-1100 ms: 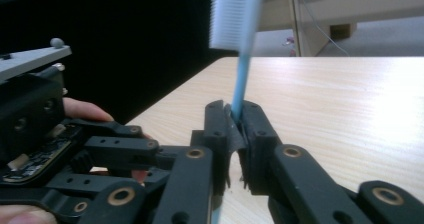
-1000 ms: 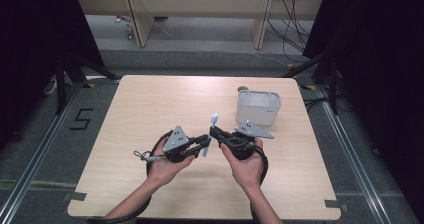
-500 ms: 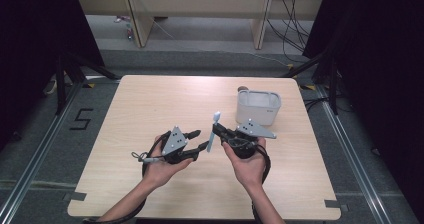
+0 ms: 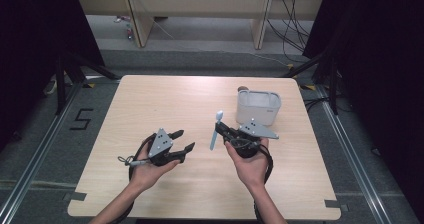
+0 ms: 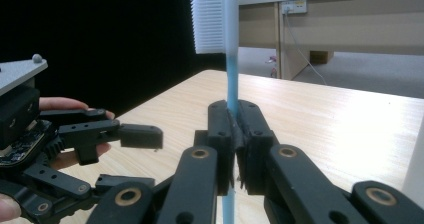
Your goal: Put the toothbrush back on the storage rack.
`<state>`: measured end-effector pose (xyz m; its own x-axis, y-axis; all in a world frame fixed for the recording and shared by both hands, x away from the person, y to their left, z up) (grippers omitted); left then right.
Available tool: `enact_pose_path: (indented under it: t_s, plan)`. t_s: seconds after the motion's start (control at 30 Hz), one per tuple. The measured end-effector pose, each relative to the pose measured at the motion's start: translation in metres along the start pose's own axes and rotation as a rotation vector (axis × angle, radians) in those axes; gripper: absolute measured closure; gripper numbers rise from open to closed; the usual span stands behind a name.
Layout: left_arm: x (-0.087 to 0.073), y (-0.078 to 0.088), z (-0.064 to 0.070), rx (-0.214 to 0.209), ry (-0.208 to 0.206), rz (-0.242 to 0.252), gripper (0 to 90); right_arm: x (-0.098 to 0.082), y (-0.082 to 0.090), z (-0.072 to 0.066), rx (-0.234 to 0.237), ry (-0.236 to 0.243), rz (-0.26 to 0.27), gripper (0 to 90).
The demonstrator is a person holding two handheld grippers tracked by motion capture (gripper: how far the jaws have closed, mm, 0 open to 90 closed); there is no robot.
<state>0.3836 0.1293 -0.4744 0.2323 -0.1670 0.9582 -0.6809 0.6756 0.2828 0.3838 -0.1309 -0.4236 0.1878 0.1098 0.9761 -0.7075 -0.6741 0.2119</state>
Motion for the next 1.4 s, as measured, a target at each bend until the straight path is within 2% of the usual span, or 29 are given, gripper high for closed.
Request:
enact_pose_path:
  t_s: [0.13,0.2,0.3,0.33,0.37,0.4,0.43,0.47,0.5,0.53,0.57,0.6,0.63,0.67,0.7,0.73,0.77,0.8,0.83,0.9,1.0,1.03,1.07,1.13,1.4]
  plan:
    - [-0.005,0.008,-0.006,0.019,0.008,0.008,40.4,0.001,0.001,0.000,0.005,-0.011,0.012,86.0]
    - [-0.009,0.013,-0.009,0.031,0.009,0.010,40.5,0.002,0.002,0.002,-0.007,0.007,0.017,86.1]
    - [-0.015,0.020,-0.012,0.040,0.025,0.025,40.3,0.003,0.003,0.003,-0.004,-0.010,0.021,86.1]
    - [-0.017,0.023,-0.013,0.050,0.027,0.014,40.3,0.003,0.004,0.004,-0.012,-0.019,0.018,86.1]
    - [-0.019,0.026,-0.014,0.056,0.033,0.018,40.3,0.003,0.004,0.006,-0.017,0.006,0.027,86.1]
    - [-0.021,0.028,-0.015,0.059,0.037,0.024,40.3,0.003,0.005,0.004,-0.017,-0.030,0.016,86.1]
    - [-0.023,0.031,-0.016,0.062,0.044,0.030,40.5,0.003,0.004,0.006,-0.015,-0.005,0.020,86.1]
    - [-0.025,0.032,-0.018,0.057,0.052,0.048,40.8,0.003,0.005,0.007,-0.018,-0.009,0.017,86.1]
    - [-0.027,0.035,-0.018,0.068,0.056,0.042,40.8,0.003,0.006,0.007,-0.021,-0.012,0.022,86.1]
    - [-0.030,0.035,-0.020,0.064,0.055,0.064,40.8,0.004,0.007,0.008,-0.025,-0.009,0.021,86.1]
    - [-0.032,0.038,-0.021,0.080,0.045,0.053,40.9,0.004,0.008,0.009,-0.027,-0.006,0.023,86.0]
    - [-0.035,0.039,-0.021,0.079,0.051,0.066,41.0,0.004,0.008,0.009,-0.023,-0.013,0.028,86.1]
    - [-0.037,0.041,-0.022,0.092,0.042,0.057,41.0,0.004,0.010,0.011,-0.037,-0.001,0.023,86.1]
    - [-0.040,0.042,-0.023,0.097,0.045,0.058,41.0,0.004,0.010,0.010,-0.038,-0.023,0.019,86.1]
    - [-0.044,0.043,-0.023,0.109,0.050,0.063,41.1,0.004,0.011,0.013,-0.046,0.005,0.018,86.1]
    - [-0.046,0.044,-0.024,0.118,0.049,0.063,41.1,0.005,0.012,0.012,-0.038,-0.017,0.016,86.1]
    - [-0.049,0.045,-0.025,0.122,0.056,0.066,41.0,0.005,0.013,0.014,-0.051,0.002,0.020,86.1]
    - [-0.051,0.047,-0.026,0.126,0.057,0.071,41.0,0.004,0.013,0.015,-0.047,-0.010,0.017,86.1]
    - [-0.053,0.048,-0.026,0.136,0.063,0.080,41.0,0.004,0.014,0.017,-0.058,0.003,0.021,86.0]
    - [-0.056,0.050,-0.025,0.149,0.053,0.087,40.8,0.004,0.016,0.017,-0.059,-0.020,0.020,86.1]
    - [-0.061,0.052,-0.025,0.157,0.051,0.093,40.6,0.004,0.019,0.020,-0.066,-0.003,0.017,86.1]
    - [-0.062,0.051,-0.025,0.156,0.055,0.105,40.5,0.004,0.019,0.020,-0.065,-0.014,0.017,86.1]
    - [-0.063,0.050,-0.026,0.155,0.055,0.108,40.5,0.004,0.020,0.022,-0.069,0.005,0.019,86.1]
    - [-0.065,0.052,-0.025,0.163,0.062,0.094,40.9,0.005,0.023,0.022,-0.076,-0.017,0.022,86.1]
    - [-0.067,0.053,-0.025,0.168,0.077,0.107,39.6,0.003,0.028,0.029,-0.091,-0.013,0.017,86.1]
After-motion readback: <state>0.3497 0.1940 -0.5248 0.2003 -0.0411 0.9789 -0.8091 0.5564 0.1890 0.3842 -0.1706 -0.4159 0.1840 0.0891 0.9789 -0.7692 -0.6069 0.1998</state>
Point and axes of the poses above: each handheld gripper's, and its own axes: y roughly backward along the jaws, x roughly out of its top, z roughly to its right, the point moved 1 cm from there along -y, roughly forward along the jaws, and after that the axes turned 8 degrees about y, right-handed, at the moved point
